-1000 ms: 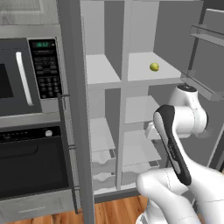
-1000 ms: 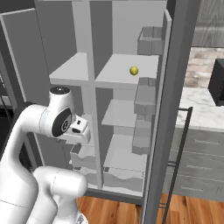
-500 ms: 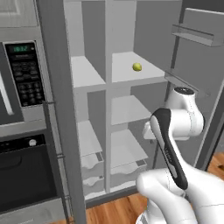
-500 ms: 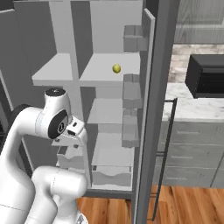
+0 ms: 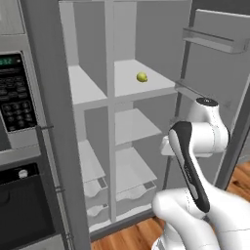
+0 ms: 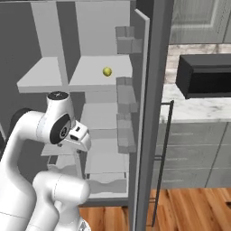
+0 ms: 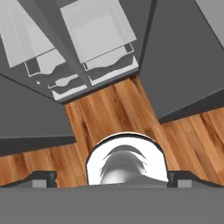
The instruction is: Retrieve a lemon from the fridge and place it on the cutting board with the fish.
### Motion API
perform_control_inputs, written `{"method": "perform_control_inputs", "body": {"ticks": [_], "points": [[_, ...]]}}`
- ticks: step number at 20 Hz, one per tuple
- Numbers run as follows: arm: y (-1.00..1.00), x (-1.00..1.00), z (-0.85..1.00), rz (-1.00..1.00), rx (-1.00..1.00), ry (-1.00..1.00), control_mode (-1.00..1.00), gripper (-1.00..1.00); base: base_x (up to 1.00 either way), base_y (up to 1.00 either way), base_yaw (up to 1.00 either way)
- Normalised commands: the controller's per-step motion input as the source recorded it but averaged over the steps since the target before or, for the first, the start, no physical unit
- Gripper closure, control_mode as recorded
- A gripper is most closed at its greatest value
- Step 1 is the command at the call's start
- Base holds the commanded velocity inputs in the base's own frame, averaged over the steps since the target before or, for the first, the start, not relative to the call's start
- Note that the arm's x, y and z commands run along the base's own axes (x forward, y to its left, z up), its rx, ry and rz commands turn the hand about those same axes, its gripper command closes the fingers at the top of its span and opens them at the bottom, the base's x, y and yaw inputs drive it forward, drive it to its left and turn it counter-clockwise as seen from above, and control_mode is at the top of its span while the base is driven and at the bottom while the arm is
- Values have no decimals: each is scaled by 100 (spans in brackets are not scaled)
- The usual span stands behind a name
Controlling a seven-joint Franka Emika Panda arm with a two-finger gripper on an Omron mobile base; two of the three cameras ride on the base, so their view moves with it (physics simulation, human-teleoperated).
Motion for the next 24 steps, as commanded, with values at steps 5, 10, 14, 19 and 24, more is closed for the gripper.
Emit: {"method": "perform_control_inputs", "body": {"ticks": [5, 10, 14, 19, 24], "points": [[0, 0, 0, 0, 0, 0, 100, -100, 48, 9, -6], [0, 0, 0, 0, 0, 0, 100, -100, 49, 12, -2], [0, 0, 0, 0, 0, 0, 100, -100, 49, 0, 0], [0, 0, 0, 0, 0, 0, 100, -100, 35, 0, 0], [0, 0, 17, 0, 0, -3, -100, -100, 2, 0, 0]]}}
